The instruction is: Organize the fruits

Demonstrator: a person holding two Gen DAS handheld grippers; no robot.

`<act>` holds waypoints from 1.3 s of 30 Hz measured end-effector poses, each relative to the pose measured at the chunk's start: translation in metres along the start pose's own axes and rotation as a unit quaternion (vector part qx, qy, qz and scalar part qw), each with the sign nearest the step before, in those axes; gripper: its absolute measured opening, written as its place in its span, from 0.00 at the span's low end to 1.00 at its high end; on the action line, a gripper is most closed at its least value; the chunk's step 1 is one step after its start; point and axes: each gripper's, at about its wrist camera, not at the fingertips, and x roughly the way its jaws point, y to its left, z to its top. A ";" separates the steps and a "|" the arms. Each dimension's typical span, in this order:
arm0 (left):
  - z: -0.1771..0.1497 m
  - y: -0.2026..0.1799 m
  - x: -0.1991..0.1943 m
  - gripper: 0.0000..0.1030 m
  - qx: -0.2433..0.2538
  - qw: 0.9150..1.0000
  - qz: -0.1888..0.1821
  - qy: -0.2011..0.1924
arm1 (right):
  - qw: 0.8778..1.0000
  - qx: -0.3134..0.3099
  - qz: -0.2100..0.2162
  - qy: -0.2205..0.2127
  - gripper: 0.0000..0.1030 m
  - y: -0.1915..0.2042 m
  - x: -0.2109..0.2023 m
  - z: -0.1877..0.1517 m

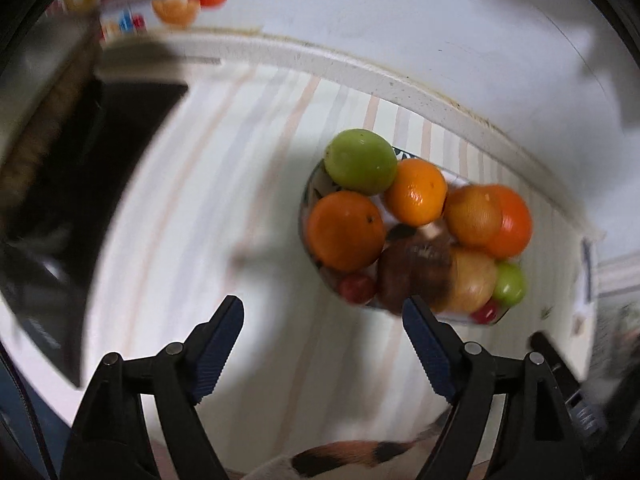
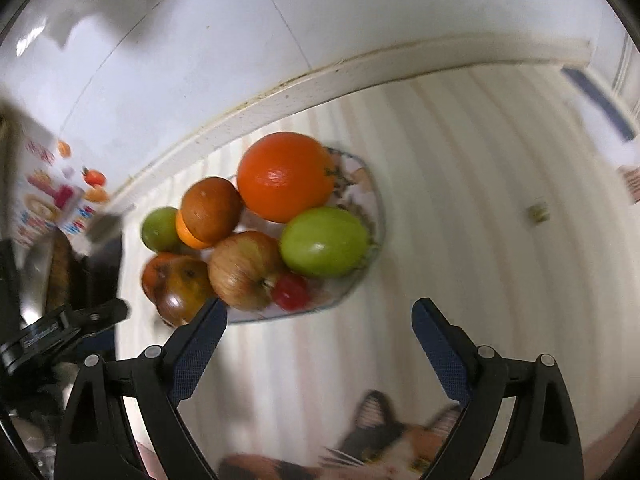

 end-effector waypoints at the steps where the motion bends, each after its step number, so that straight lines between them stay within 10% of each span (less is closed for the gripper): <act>1: -0.005 -0.002 -0.006 0.79 0.010 1.000 0.010 -0.008 | 1.000 -0.011 -0.010 -0.003 0.93 0.002 -0.008 -0.002; 23: -0.104 -0.033 -0.168 0.79 0.083 0.986 0.033 -0.139 | 0.990 -0.104 -0.021 -0.089 0.93 0.030 -0.193 -0.061; 39: -0.206 0.004 -0.282 0.79 0.143 0.970 0.005 -0.195 | 0.977 -0.099 -0.052 -0.184 0.97 0.067 -0.352 -0.200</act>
